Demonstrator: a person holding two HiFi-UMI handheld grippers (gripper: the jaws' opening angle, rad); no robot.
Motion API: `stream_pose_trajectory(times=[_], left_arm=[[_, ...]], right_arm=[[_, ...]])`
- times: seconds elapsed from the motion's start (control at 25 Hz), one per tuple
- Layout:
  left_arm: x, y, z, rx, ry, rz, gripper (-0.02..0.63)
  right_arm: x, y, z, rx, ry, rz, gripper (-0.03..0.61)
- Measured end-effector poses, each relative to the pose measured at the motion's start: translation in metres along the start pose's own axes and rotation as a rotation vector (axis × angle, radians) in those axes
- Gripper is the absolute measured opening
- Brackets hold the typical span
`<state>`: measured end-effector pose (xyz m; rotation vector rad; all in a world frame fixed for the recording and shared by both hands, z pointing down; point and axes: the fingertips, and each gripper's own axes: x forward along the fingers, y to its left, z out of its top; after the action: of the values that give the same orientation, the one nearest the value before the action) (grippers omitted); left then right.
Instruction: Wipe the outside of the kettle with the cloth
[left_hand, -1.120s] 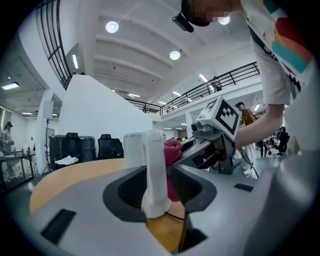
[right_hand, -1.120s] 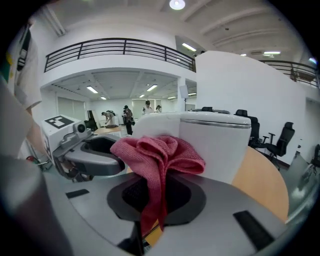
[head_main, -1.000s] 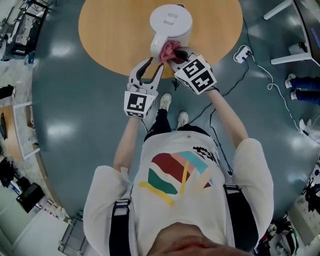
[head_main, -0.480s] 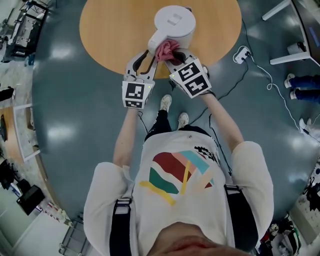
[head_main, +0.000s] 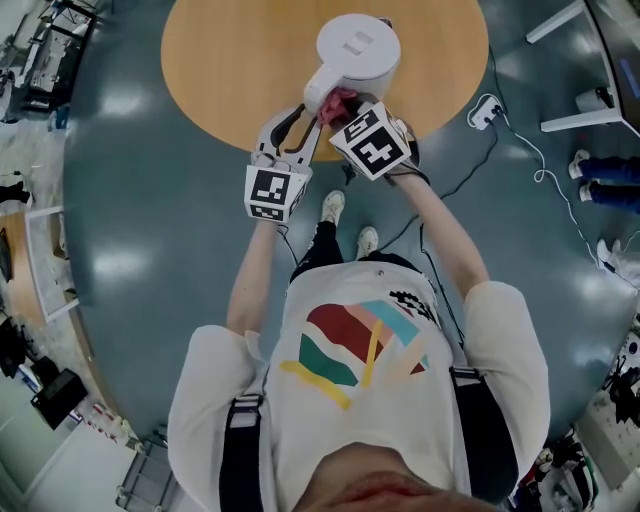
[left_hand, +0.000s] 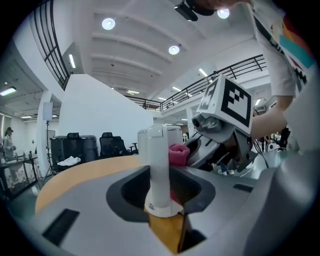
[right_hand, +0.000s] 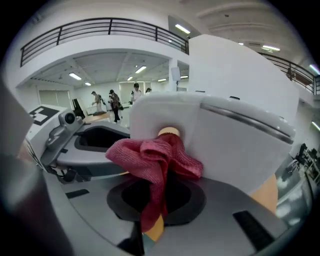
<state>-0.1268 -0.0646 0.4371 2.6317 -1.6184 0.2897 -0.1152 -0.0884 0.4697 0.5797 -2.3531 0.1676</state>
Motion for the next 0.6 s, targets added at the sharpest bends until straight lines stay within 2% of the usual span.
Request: stream_pose_trajectory(times=[0.2, 0.6], left_arm=[[0.003, -0.002, 0.002, 0.015, -0.004, -0.024, 0.164], [0.003, 0.001, 0.002, 0.019, -0.009, -0.024, 0.164]], right_arm=[[0.018, 0.003, -0.019, -0.01, 0.135, 0.031, 0.046], [0.031, 0.005, -0.046, -0.05, 0.242, 0.043, 0.046]])
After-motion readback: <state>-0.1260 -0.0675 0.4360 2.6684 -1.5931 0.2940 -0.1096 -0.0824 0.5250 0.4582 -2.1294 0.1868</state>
